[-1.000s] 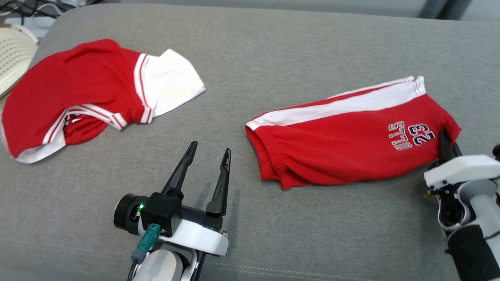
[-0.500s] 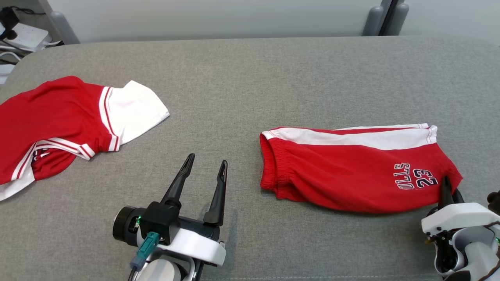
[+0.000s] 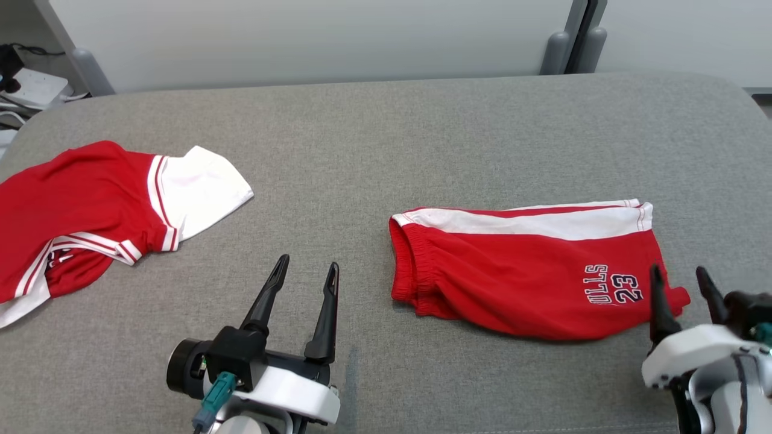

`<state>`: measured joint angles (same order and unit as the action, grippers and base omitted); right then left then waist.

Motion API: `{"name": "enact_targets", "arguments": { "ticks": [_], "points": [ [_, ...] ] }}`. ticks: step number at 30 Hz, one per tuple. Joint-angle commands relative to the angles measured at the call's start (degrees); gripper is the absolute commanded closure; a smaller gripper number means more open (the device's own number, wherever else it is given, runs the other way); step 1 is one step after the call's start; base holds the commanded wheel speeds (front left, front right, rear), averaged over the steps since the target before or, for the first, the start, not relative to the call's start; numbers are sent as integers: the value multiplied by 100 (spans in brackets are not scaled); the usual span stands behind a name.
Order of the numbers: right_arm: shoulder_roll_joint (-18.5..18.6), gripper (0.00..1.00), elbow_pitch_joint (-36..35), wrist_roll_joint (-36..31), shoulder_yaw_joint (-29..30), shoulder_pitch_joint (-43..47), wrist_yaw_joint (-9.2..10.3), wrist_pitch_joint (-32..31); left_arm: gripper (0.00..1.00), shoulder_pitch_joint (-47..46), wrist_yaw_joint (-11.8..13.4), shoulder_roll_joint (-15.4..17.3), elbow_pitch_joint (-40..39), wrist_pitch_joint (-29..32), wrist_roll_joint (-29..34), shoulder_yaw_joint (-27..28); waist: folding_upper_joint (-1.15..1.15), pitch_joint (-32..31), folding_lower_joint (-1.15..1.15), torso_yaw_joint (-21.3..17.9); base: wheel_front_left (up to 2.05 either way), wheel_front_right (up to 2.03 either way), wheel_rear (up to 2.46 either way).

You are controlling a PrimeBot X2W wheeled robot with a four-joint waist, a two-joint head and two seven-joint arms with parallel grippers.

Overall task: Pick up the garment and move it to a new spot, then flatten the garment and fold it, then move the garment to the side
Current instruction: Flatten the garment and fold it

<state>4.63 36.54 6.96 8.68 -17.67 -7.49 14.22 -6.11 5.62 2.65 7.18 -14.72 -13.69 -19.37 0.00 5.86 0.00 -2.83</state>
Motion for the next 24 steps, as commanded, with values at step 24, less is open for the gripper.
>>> {"name": "enact_targets", "arguments": {
  "ticks": [24],
  "points": [
    [236,0,-1571,48,-660,1516,0,78,0,201,14,22,-203,-28,46,286,0,-216,0,-211,0,0,0]
  ]
}}
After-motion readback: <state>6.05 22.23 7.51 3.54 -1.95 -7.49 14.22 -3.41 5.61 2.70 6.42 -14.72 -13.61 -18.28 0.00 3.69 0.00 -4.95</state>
